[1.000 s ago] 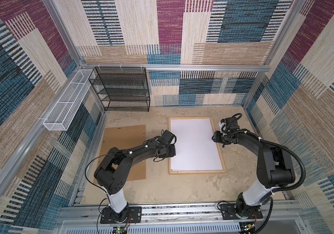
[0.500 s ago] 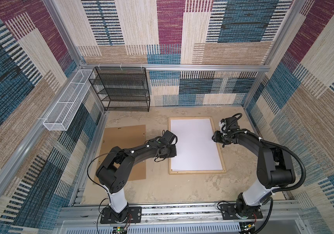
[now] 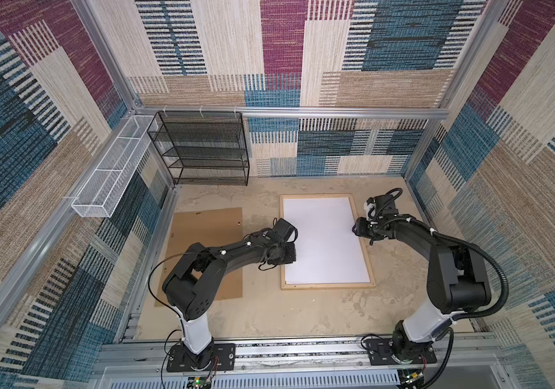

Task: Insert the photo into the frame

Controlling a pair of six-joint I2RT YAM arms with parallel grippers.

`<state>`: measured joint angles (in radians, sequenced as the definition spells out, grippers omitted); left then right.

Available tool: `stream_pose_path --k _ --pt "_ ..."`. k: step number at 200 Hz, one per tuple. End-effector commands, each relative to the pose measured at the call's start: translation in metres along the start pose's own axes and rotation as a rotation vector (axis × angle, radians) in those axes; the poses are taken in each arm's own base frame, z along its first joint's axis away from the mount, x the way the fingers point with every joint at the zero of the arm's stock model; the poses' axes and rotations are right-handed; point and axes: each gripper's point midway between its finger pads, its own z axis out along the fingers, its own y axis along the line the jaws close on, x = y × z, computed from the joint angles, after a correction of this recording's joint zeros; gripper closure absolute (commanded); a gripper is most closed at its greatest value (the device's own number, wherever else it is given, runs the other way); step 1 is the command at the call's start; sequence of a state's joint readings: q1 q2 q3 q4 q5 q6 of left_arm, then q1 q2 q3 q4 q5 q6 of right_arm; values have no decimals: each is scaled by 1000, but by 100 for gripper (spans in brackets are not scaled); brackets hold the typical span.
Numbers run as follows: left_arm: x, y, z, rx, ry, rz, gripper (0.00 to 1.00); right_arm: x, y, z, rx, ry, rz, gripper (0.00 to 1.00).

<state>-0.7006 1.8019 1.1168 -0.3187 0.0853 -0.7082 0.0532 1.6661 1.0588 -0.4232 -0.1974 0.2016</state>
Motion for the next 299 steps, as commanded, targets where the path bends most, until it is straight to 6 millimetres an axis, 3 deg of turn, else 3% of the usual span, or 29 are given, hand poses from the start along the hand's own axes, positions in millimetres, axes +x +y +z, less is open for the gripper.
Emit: stream_pose_path --k 1,130,169,228,273,299 --pt "-2 -4 -4 8 -7 -5 74 -6 0 0 -1 -27 1 52" --pt "32 -8 5 -26 47 7 77 -5 5 -3 -27 -40 3 52" --pt "24 -1 -6 -57 -18 3 75 -1 -5 6 17 -24 13 52" --pt "2 12 -21 -156 -79 44 71 5 -1 17 -22 -3 26 52" --pt "-15 46 -28 -222 -90 -11 71 4 14 16 -104 -11 14 55" --pt "-18 54 -28 -244 -86 -11 71 6 37 18 -219 -2 -4 61"
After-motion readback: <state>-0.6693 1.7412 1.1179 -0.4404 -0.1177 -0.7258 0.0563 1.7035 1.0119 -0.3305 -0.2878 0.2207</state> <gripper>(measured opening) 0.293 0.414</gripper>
